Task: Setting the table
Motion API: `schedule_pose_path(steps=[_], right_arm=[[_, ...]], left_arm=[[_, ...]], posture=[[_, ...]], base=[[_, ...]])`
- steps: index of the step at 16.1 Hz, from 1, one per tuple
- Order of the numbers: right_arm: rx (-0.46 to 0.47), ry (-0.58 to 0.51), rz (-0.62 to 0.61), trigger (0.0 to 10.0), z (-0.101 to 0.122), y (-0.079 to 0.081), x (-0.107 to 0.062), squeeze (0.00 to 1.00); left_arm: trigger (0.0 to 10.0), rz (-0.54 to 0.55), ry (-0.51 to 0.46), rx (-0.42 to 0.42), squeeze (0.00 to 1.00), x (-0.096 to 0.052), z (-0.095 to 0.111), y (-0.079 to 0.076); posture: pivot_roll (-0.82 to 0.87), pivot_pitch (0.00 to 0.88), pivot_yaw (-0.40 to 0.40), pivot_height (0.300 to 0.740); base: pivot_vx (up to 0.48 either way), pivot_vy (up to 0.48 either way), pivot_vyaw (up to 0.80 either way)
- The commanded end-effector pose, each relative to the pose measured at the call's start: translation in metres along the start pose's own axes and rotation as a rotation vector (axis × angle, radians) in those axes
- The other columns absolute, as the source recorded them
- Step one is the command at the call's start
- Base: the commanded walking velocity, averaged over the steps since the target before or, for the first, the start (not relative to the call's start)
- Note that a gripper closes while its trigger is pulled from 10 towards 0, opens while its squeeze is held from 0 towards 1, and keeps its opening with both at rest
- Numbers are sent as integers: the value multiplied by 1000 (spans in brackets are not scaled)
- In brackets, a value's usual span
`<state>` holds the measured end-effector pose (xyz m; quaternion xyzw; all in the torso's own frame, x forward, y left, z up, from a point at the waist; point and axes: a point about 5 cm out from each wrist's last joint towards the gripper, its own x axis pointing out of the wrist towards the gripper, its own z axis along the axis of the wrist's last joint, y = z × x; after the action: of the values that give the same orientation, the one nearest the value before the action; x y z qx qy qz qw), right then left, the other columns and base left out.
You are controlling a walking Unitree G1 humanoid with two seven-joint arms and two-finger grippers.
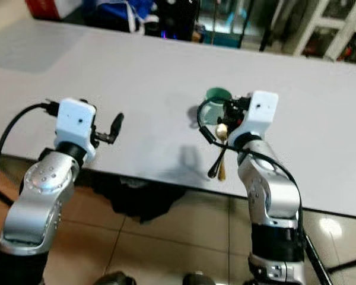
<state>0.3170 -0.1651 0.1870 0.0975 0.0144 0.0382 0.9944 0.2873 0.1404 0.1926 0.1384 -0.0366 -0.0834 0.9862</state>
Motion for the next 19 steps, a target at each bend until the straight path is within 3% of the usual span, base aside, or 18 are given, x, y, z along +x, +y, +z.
schedule_pose_path(steps=[1,3,10,14,19], right_arm=[[-1,-12,5,10000,5,1,-2,0],[34,-6,24,10000,5,7,-3,0],[93,-4,84,10000,4,24,1,0],[74,-15,85,10000,11,23,2,0],[44,-17,130,10000,13,27,1,0]], left_arm=[[10000,-1,-13,-1,0,-1,3,0],[10000,-12,0,-1,0,-1,2,-1],[10000,-11,6,2,0,-1,0,0],[10000,-12,8,0,0,-2,0,-1],[10000,-5,12,2,0,-2,-1,0]], posture=[[-11,80,-25,740],[-13,86,-17,740],[-8,87,-18,740],[-10,87,-19,740],[-10,90,-24,740]], base=[[0,0,0],[0,480,0],[0,480,-777],[0,480,-703],[0,480,0]])
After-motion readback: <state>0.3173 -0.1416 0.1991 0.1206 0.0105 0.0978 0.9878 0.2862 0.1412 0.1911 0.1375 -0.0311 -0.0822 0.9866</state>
